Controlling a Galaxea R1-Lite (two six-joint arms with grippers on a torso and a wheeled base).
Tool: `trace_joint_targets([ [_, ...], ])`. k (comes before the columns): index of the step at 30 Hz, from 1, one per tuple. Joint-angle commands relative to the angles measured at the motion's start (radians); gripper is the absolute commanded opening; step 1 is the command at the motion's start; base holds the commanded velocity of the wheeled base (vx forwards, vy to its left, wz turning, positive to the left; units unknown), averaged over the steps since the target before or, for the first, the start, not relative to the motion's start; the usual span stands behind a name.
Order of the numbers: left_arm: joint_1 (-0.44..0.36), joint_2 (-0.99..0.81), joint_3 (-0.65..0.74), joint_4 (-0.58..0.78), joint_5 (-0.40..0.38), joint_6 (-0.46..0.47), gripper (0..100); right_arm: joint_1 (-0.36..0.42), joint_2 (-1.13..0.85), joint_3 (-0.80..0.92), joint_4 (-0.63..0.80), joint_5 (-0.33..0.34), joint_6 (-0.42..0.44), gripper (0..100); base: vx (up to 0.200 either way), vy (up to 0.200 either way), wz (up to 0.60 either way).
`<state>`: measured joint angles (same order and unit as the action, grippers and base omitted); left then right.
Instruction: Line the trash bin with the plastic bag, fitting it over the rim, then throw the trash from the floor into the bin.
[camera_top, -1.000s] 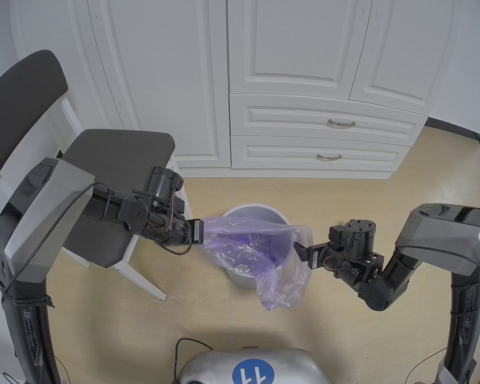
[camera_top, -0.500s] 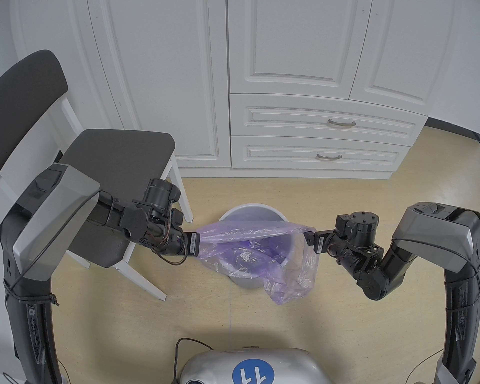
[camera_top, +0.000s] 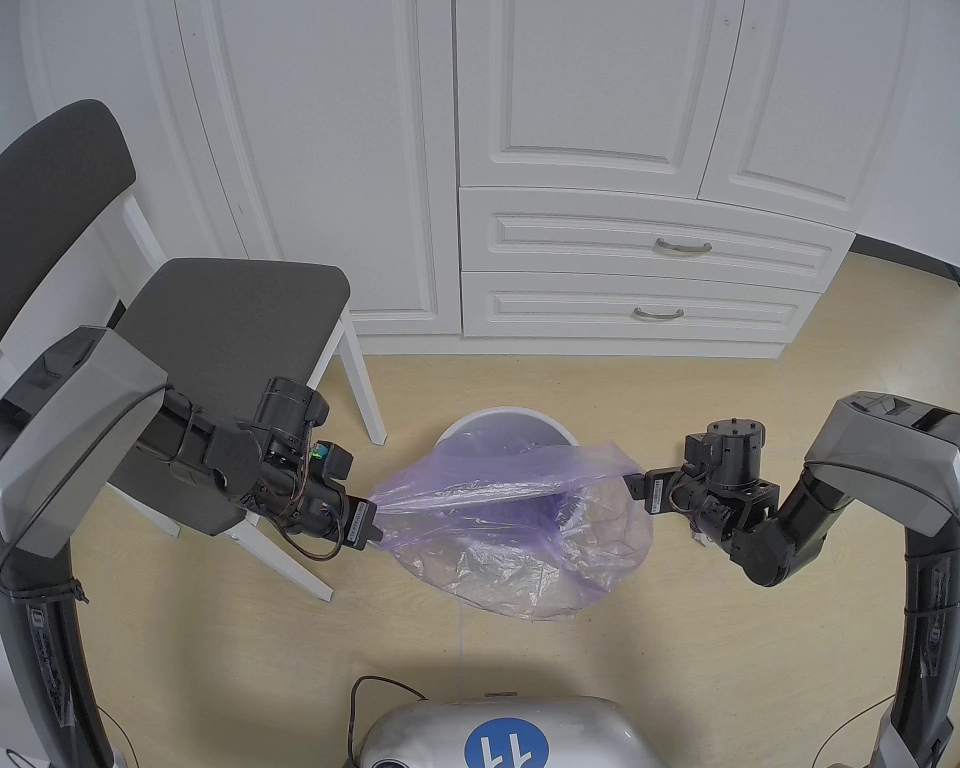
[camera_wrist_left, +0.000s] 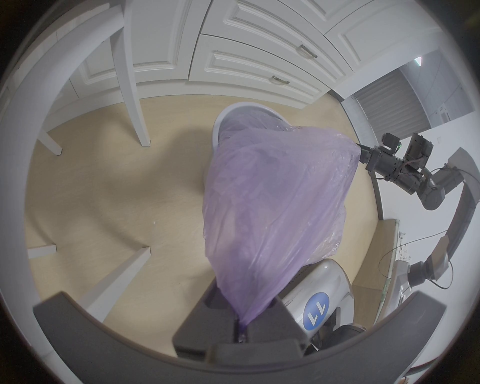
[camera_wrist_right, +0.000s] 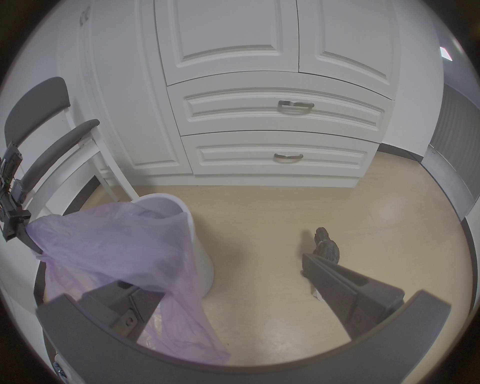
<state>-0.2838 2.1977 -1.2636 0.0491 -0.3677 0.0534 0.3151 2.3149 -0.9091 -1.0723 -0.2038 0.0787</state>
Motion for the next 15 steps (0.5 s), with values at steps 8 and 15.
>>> trace_joint_targets([
  [8,-0.003,-0.044,0.061,0.0,-0.039,0.079,0,-0.014,-0.155,0.096,0.124,0.021,-0.037,100,0.0,0.0,0.0],
  [15,-0.023,0.062,0.04,-0.028,-0.03,0.083,0,-0.008,-0.097,0.082,0.112,0.026,-0.045,100,0.0,0.0,0.0],
])
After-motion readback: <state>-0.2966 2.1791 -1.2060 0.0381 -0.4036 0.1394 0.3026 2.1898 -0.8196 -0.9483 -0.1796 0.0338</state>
